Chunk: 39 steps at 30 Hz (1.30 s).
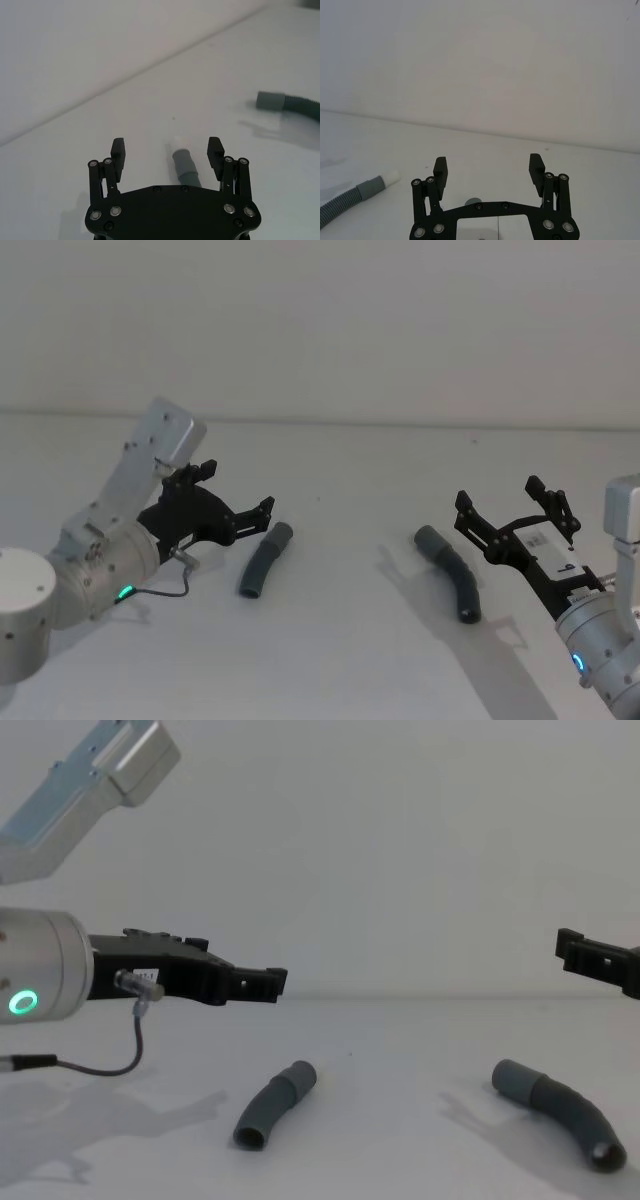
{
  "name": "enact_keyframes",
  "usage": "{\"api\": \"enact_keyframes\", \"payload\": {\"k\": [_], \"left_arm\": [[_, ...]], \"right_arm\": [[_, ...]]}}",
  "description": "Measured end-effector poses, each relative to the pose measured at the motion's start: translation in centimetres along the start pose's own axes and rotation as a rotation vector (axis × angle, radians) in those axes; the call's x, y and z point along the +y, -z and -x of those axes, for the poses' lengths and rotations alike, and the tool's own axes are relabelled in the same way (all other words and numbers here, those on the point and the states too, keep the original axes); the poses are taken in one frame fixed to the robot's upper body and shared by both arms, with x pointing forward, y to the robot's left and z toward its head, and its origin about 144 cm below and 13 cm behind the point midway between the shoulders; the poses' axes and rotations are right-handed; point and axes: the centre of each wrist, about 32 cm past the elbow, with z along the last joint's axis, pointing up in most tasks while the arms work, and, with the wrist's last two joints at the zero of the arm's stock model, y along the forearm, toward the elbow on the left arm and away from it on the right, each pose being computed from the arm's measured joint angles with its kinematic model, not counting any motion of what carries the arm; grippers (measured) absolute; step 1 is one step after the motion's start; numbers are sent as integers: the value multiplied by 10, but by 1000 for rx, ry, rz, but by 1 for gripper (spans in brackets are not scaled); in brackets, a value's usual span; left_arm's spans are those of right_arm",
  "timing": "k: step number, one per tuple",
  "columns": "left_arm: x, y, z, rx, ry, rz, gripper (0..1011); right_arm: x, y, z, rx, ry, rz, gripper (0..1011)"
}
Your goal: Use both hands to pick up one end of the pipe from the table, align the ends, and insert them.
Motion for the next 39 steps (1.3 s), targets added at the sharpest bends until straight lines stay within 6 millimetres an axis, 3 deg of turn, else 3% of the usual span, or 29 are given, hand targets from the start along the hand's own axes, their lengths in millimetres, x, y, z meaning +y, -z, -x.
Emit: {"api": "enact_keyframes", "payload": {"k": [21, 39], "left_arm": [[-13, -25, -19, -18, 108, -188, 1000], [-37, -20, -17, 63, 116, -288, 1000]], "right_arm": [[0, 0, 0, 0, 0, 0, 1001], [0, 0, 0, 0, 0, 0, 1001]]}}
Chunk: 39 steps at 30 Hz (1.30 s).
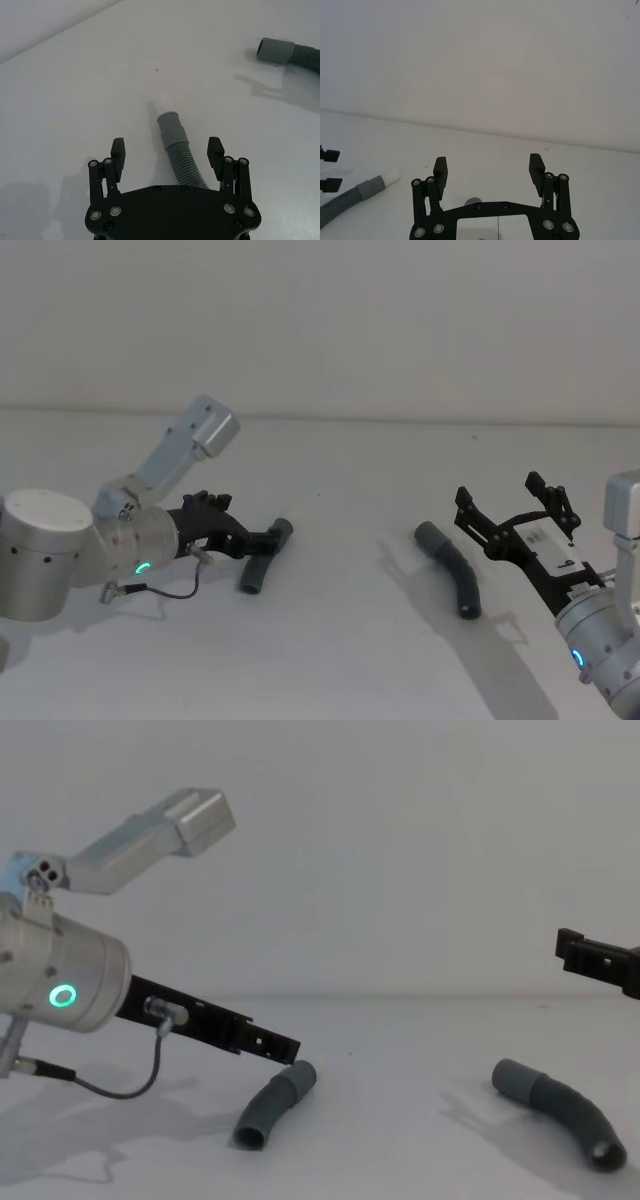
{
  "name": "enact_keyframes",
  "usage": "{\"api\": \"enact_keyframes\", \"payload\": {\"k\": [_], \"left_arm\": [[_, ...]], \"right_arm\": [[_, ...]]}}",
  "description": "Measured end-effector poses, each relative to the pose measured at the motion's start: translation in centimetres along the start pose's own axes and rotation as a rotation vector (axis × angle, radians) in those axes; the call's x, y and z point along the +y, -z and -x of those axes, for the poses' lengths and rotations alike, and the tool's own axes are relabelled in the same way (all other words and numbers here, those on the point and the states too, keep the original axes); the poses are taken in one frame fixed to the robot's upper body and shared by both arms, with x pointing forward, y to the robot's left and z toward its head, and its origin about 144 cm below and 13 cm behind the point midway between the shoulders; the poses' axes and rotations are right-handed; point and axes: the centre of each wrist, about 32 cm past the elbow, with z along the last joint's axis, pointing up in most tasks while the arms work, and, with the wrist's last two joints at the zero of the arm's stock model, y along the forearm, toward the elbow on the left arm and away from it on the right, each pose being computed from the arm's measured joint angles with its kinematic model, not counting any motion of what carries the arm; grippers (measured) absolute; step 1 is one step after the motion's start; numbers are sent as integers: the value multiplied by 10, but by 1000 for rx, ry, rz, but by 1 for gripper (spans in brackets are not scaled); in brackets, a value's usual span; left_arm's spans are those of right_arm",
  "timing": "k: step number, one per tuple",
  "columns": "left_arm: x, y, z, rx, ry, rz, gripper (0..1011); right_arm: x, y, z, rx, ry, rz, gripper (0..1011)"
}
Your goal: Use both hands to pick up one end of the pipe from the table, align the ends, and insert them.
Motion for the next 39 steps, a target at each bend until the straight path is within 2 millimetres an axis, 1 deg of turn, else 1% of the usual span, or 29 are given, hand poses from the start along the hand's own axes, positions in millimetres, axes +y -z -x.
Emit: {"api": "enact_keyframes", "payload": {"k": [15, 39], "left_arm": [[-21, 3, -1, 22, -8, -47, 1000], [-38, 5, 2, 12, -24, -80, 1000]], "right_arm": [[0, 0, 0, 0, 0, 0, 1001], [0, 0, 0, 0, 0, 0, 1001]]}}
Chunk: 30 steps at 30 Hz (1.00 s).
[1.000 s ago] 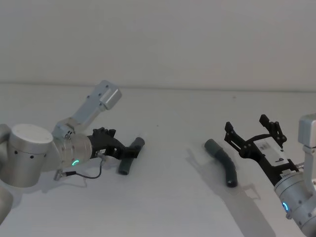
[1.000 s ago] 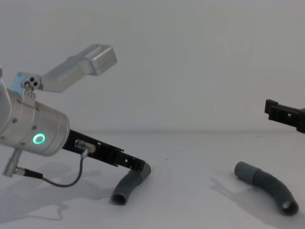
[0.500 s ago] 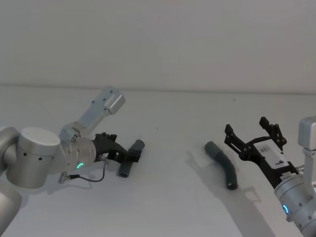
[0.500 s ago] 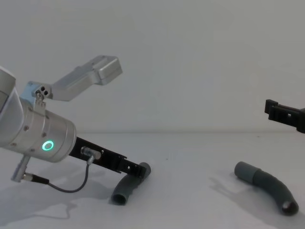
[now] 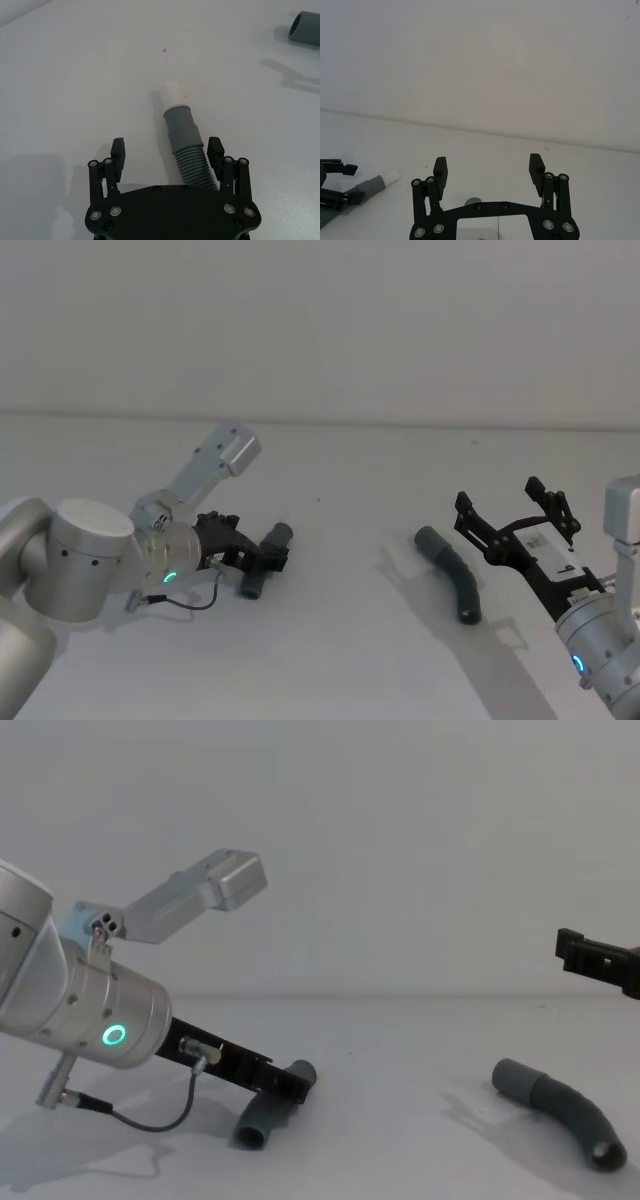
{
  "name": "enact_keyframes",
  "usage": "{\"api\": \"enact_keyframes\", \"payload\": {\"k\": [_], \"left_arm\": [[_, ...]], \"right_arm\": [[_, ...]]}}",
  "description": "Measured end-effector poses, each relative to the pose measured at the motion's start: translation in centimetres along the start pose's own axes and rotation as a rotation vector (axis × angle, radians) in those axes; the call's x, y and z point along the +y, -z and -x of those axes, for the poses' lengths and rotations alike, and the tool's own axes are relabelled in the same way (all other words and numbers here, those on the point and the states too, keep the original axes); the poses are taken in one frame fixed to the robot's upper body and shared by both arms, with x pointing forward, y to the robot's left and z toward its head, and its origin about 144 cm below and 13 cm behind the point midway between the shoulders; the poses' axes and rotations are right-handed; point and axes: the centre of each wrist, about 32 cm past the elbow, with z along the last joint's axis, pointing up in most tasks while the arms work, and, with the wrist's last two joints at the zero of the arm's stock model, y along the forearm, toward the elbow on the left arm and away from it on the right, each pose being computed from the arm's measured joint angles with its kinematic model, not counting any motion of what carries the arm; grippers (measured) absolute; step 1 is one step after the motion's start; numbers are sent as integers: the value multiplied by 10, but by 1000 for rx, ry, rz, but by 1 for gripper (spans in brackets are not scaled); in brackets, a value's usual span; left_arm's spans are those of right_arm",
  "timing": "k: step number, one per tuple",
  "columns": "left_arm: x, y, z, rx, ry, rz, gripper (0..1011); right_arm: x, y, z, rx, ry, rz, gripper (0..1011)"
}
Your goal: Use both hands to pick up one end of the pipe from the table, align the ends, and insert them.
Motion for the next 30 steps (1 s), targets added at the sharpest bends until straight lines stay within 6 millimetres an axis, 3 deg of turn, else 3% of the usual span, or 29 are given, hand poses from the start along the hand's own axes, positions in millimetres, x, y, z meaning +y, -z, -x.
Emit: {"api": "enact_keyframes", "payload": {"k": [12, 16, 30], "left_arm": [[-6, 0, 3, -11, -5, -14, 962], [-7, 0, 4, -13, -6, -16, 887], [-8, 0, 5, -17, -7, -20, 448]], "right_arm": [[0, 0, 0, 0, 0, 0, 1001], [0, 0, 0, 0, 0, 0, 1001], [0, 0, 0, 0, 0, 0, 1001]]}}
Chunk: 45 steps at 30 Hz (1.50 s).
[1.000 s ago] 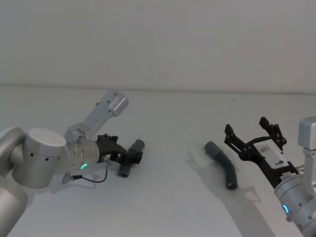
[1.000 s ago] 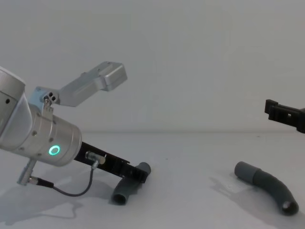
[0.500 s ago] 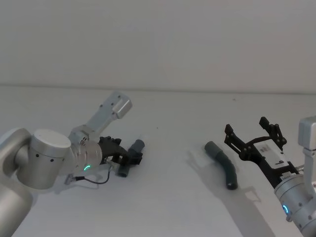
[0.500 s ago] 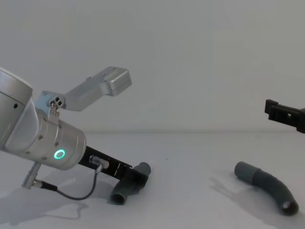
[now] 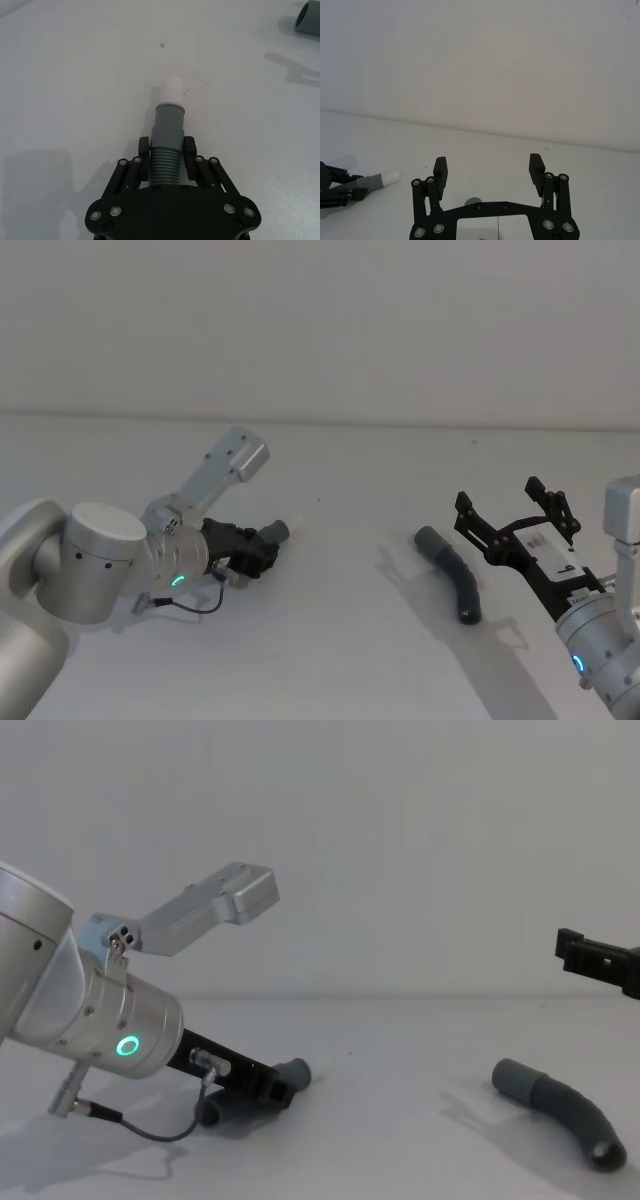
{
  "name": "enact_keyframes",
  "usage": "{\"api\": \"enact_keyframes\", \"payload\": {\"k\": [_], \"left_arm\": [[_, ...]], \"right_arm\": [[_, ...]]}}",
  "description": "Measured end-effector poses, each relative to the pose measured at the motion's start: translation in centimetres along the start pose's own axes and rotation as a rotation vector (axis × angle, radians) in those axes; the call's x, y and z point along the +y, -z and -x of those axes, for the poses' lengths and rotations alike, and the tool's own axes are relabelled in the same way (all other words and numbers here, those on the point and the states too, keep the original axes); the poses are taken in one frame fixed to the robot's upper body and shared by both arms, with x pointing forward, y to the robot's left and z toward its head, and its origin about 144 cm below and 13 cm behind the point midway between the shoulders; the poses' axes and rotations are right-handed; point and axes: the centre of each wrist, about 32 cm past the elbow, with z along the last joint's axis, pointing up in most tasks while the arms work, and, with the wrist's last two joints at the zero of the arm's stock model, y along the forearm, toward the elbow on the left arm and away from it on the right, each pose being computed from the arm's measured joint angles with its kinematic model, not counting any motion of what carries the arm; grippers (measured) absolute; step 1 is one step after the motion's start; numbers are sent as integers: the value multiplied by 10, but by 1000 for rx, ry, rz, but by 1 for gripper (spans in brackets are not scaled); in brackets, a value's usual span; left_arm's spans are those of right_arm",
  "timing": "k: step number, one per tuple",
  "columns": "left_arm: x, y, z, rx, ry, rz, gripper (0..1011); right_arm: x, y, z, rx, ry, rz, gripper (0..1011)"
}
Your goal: Use both hands to pick up one end of the pipe from the table, align the ends, and insert them.
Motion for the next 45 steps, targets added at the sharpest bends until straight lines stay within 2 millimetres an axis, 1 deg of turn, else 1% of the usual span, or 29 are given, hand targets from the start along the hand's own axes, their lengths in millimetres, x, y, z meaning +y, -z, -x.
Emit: {"api": "enact_keyframes", "payload": {"k": [1, 2, 4, 17, 22, 33, 45], "left_arm": [[0, 0, 0, 0, 0, 0, 431], [0, 0, 0, -1, 0, 0, 381], [0, 0, 0, -1, 0, 0, 357], [-1, 0, 0, -2, 0, 0, 357], [-1, 0, 0, -2, 0, 0, 357], [-1, 0, 1, -2, 0, -1, 357], [-1, 0, 0, -2, 0, 0, 357]], "right_arm": [[0, 0, 0, 0, 0, 0, 1001], [0, 0, 0, 0, 0, 0, 1001], [0, 0, 0, 0, 0, 0, 1001], [0, 0, 0, -3, -1, 5, 1001], [2, -3, -3, -21, -14, 39, 1001], [14, -16, -7, -48, -49, 164, 1001], [32, -32, -12, -64, -84, 311, 1001]]}}
